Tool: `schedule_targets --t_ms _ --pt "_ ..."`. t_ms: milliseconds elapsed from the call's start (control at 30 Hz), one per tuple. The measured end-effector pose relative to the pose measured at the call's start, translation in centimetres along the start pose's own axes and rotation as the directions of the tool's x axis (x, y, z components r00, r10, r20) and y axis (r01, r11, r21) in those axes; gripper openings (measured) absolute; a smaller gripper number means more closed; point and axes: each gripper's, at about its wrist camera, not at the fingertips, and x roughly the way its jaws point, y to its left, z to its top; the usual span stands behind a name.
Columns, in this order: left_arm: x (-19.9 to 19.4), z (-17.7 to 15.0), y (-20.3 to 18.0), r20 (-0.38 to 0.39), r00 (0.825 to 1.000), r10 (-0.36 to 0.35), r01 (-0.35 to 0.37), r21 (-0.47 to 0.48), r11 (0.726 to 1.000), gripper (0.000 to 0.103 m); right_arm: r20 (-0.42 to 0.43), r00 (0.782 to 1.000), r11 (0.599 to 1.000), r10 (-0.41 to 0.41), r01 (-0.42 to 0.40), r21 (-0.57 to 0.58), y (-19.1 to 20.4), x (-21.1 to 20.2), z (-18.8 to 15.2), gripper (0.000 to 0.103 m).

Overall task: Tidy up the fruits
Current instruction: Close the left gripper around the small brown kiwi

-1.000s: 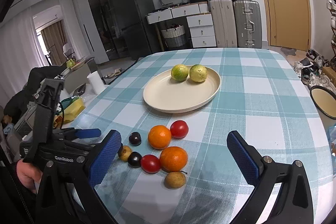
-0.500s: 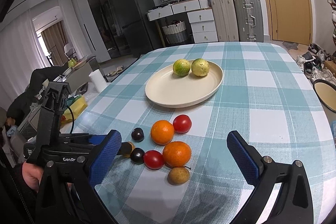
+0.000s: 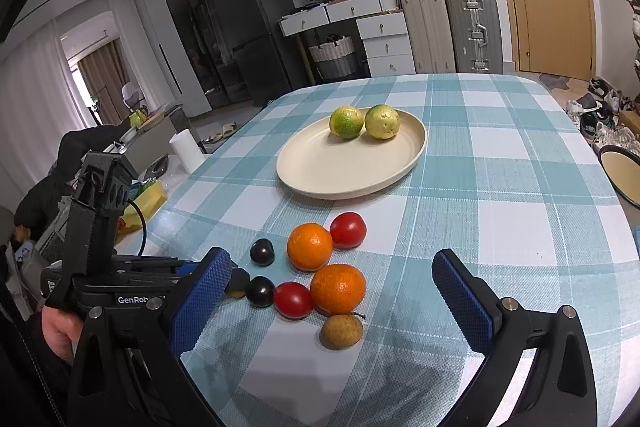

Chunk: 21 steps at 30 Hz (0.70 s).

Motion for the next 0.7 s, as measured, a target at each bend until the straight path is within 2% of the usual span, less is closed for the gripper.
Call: schedule_targets --t_ms 633,700 --pt "-2.0 0.7 0.9 0.046 0.999 -0.001 0.002 -0.009 1.000 0.024 -0.085 0.996 0.999 0.016 -0.012 0.039 -0.9 0.8 -3.5 0.102" --pt "-2.1 0.7 0.9 0.050 0.999 -0.002 0.002 -0.012 1.000 0.024 -0.093 0.995 0.999 0.021 -0.017 0.048 -1.0 1.0 -3.8 0.098"
